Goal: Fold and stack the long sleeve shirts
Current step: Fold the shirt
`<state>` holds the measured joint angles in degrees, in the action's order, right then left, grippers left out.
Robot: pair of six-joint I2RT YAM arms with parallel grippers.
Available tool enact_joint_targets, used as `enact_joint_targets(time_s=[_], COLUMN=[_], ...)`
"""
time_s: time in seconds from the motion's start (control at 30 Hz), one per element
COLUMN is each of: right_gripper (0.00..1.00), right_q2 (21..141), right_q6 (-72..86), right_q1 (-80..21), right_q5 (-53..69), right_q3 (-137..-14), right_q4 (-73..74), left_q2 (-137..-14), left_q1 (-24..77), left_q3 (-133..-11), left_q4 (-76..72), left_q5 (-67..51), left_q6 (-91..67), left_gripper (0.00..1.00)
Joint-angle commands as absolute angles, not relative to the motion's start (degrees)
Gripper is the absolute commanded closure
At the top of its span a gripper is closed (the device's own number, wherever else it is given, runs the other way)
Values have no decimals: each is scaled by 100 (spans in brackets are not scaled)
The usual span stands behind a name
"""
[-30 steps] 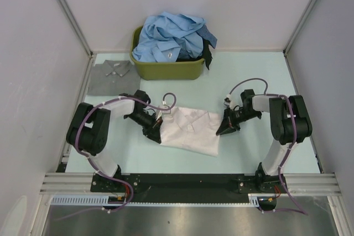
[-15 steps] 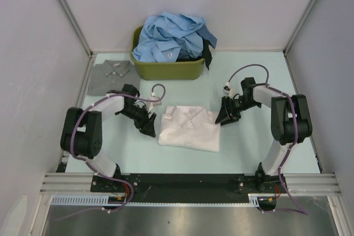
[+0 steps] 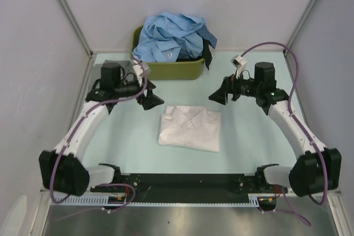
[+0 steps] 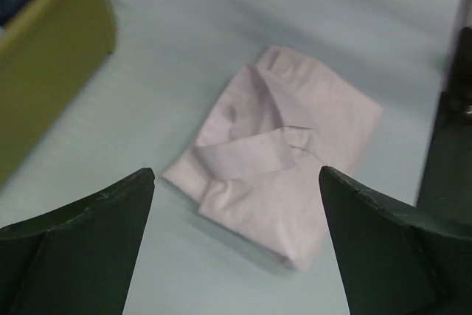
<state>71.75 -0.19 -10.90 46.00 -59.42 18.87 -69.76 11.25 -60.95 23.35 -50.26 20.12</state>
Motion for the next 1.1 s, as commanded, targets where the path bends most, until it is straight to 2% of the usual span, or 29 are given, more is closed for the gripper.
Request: enact_joint_targets(time_s=[0.0,0.07,0.1,0.17,0.43,0.6,0.7,0.83,0.9,0.97,1.07], right_gripper=[0,0,0,0,0,0,0,0,0,0,0], right_q2=[8390,8446,8351,8323,9419,10080,9827,8713,8046,7858,8129], right_q6=[1809,2613,2924,3557,3622,2605,2286,2293,2425,2714,3206], right_q1=[-1475,-1801,-1871,-2021,-1846,-1433,-1432,-1669,-2010,-2293,-2575], right_q5=[5491,5914,5976,6046,6021,5846,5871,6108,6152,6135,6179], right_q3=[-5854,-5539,-5041,-4616,-3859,-3902,-4016,-4140,-4131,-4061,-3692], right_q4=[940,530,-273,-885,-1459,-573,-37,659,660,380,-417], left_q2=[-7988,-8251,-8314,-8602,-10281,-11117,-10804,-9435,-8993,-8571,-8953], left_q1=[1458,1608,1643,1827,1829,1381,1388,1485,1581,1774,2196], left_q3=[-5855,-5591,-5285,-5072,-4878,-5036,-5106,-5028,-4765,-4624,-4395], left_q4=[2075,1638,1417,968,528,518,1009,2720,2847,2690,2233], left_q5=[-6037,-6309,-6537,-6653,-6663,-6416,-6810,-7364,-7532,-7410,-7374], left_q6=[187,-464,-692,-1177,-1538,-1398,-585,614,581,466,123], left_gripper=[1,1,1,1,1,1,1,1,1,1,1])
